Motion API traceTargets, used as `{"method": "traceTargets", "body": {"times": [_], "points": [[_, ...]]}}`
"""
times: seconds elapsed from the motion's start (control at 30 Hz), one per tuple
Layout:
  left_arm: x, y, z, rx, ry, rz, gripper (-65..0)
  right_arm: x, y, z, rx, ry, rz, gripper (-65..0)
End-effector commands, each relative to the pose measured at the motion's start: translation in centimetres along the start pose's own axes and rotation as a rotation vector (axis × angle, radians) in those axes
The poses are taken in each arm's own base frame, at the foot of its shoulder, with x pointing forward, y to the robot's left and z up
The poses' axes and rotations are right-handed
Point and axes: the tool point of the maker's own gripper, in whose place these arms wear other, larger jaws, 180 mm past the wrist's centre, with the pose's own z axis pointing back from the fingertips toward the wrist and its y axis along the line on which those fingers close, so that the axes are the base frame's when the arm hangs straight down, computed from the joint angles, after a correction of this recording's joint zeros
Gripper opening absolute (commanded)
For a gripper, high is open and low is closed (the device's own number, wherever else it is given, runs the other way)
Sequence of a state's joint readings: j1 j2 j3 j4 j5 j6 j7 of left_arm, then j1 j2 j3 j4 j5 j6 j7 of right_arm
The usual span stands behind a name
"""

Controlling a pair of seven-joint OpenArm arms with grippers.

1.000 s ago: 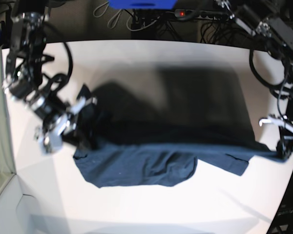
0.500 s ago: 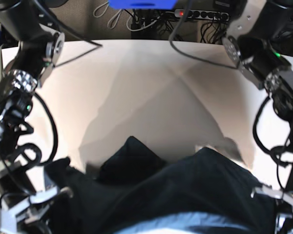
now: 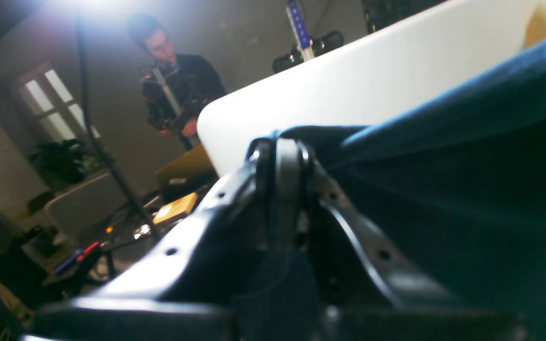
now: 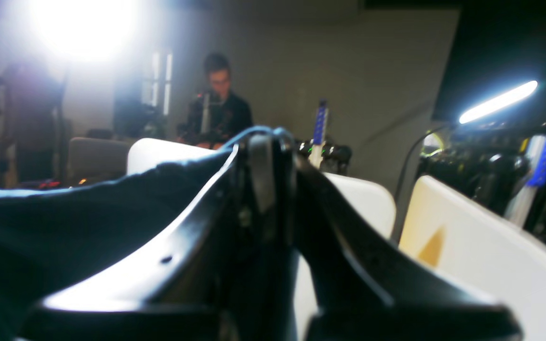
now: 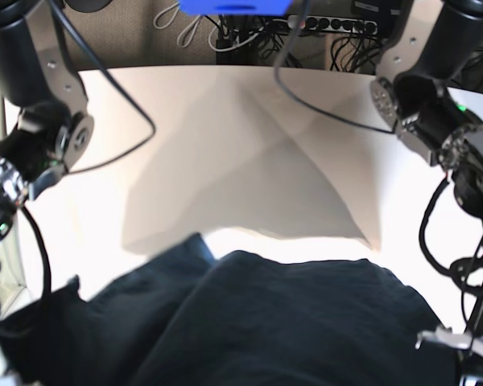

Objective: Layout the t-shirt on the table in an organized manner, then fold the t-shirt properly
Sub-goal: 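Lift the shirt with both grippers and shake it out, lowering it flat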

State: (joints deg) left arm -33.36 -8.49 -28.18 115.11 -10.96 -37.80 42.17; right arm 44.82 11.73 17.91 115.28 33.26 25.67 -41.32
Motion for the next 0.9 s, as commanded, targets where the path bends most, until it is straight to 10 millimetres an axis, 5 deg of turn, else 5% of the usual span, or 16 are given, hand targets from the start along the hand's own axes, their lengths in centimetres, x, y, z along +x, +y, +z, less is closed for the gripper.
{"method": "traceTargets", "body": {"times": [0.0, 0.27, 0.4, 0.67, 0.87], "points": [[3.1, 0.9, -0.2, 0.018, -0.100, -0.015, -64.9, 2.7, 0.1, -0.3, 0.010, -0.085, 0.021, -65.0], [4.6, 1.1, -0.4, 0.028, -0.144, -0.003, -64.9, 4.1, 0.1, -0.6, 0.012, -0.120, 0.033, -65.0], [2.0, 0.8, 0.2, 0.028, -0.078, 0.013, -64.9, 2.3, 0.2, -0.3, 0.010, -0.079, 0.012, -65.0], [-4.8, -1.8, 1.1, -0.027, 0.088, 0.101, -64.9, -6.4, -0.9, -1.5, 0.003, 0.129, -0.146, -65.0], [-11.1, -2.2, -0.9, -0.036, 0.255, 0.185, -64.9, -15.3, -2.4, -3.1, -0.029, 0.255, -0.330, -65.0]]}}
